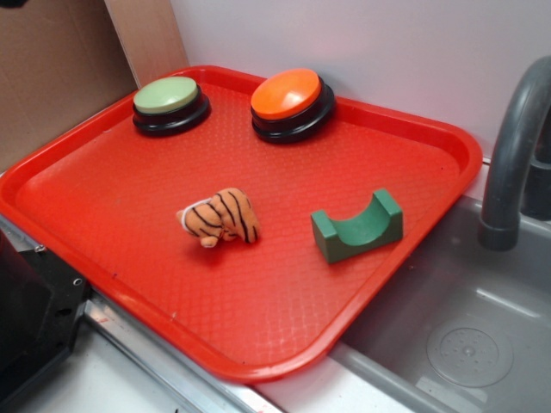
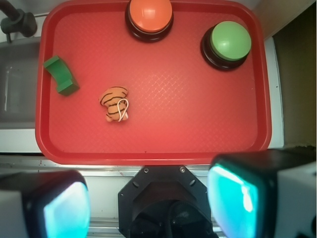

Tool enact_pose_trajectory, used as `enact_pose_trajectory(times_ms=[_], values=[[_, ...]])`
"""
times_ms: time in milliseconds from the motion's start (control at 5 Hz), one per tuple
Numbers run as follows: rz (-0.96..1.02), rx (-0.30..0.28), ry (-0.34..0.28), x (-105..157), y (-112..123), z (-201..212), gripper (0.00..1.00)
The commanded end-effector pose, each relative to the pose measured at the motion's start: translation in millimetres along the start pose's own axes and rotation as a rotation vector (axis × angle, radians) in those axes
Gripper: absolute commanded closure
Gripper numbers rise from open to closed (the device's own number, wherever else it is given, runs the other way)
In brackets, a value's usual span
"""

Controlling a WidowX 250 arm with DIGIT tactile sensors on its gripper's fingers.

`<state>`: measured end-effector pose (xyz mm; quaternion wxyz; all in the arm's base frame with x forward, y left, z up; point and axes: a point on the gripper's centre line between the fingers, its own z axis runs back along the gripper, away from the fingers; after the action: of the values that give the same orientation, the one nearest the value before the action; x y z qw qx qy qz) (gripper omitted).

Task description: Push the orange button.

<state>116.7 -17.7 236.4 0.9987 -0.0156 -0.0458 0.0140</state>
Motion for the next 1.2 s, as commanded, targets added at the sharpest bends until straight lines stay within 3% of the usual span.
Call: enact_pose_trajectory(times_ms=[0, 200, 400, 600, 800, 1000], values=[[0.0, 0.0, 0.0, 0.0, 0.0, 0.0, 0.0], [-0.102, 0.011, 0.007, 46.0, 27.9, -53.5, 0.0], [-0.158, 0.008, 0.0, 95.3, 33.7, -84.9, 0.0], [-0.156, -0.012, -0.053, 143.5, 46.1, -120.9, 0.0], [-0.182, -0.029, -0.119, 191.7, 44.6, -142.7, 0.0], [-0.237, -0.004, -0.124, 213.0, 34.3, -160.6, 0.0]])
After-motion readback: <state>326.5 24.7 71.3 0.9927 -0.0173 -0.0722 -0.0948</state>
